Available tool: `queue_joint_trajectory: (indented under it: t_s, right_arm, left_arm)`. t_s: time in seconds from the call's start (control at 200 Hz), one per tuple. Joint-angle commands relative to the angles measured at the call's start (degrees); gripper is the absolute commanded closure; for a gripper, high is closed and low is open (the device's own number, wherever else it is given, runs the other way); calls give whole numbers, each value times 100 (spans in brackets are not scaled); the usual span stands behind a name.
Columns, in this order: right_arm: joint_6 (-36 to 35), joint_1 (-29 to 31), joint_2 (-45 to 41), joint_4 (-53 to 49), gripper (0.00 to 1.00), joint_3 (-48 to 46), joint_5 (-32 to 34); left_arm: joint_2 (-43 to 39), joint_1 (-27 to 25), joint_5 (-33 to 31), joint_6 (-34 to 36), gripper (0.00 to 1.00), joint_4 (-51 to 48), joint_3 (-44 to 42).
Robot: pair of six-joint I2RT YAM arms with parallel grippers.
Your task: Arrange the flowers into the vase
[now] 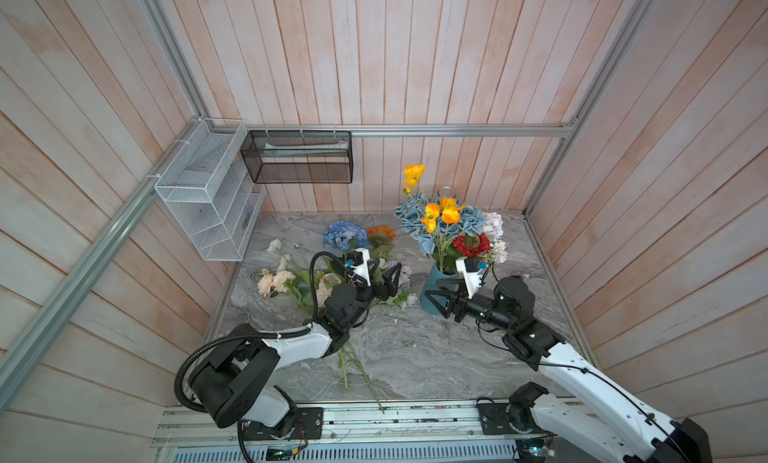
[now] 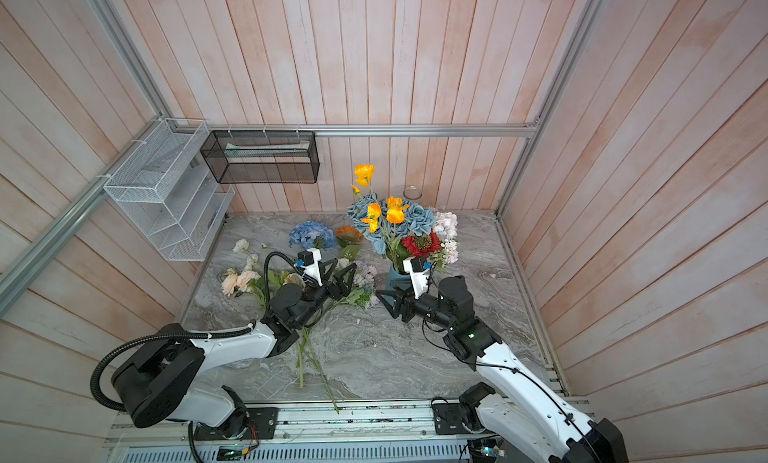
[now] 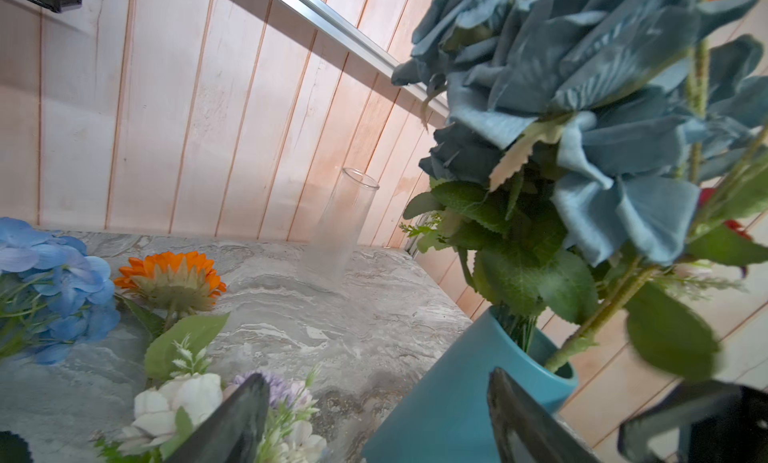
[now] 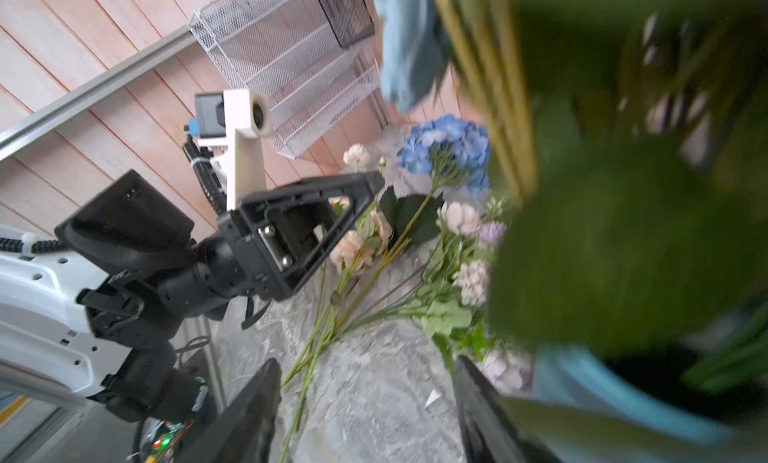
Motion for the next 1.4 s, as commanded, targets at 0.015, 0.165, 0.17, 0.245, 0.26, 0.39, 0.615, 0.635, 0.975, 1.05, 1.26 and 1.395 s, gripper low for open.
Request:
queue_joint_trajectory:
  t_s: [0.015, 0.165, 0.17, 0.245, 0.26, 0.39, 0.615, 0.635, 0.975, 1.05, 1.26, 1.395]
  right_arm:
    - [274, 158, -258, -238, 8, -314, 772]
    - [90, 145, -368, -258, 2, -575, 2027]
    - [83, 147, -368, -222, 2, -585, 2072]
    - [-37, 126, -289, 144, 2, -696, 2770]
    - [-57, 116, -270, 274, 2, -739, 2845]
    - [-367, 19, 38, 1609, 2, -991, 3082]
    - [-707, -103, 784, 2517, 2, -879, 2842]
    - [-750, -109, 851, 2551, 2, -855, 2853]
    - [-1272, -167, 1724, 3455, 2, -733, 2877]
    - [-1406, -168, 1898, 3814, 2, -776, 2939]
    - [-1566, -178, 2269, 4385, 2, -760, 3108]
    - [-1627, -193, 2432, 4880, 10, -849, 2973]
  left_arm:
    - [-134, 53, -164, -91, 9, -157, -94]
    - [-136, 59, -171, -96, 7, -180, -92]
    - [-135, 52, -169, -96, 7, -176, -92]
    - [-118, 53, -149, -114, 4, -163, -83]
    - [-110, 52, -147, -113, 4, -163, -83]
    - [-71, 54, -118, -130, 3, -135, -65]
    - [-134, 64, -183, -61, 0, -197, -117]
    - [-135, 71, -179, -61, 0, -198, -118]
    - [-188, 72, -162, -78, 0, -246, -152]
    - [-194, 73, -158, -70, 0, -259, -132]
    - [-188, 76, -149, -104, 0, -242, -138]
    - [-217, 80, -186, -109, 0, -240, -179]
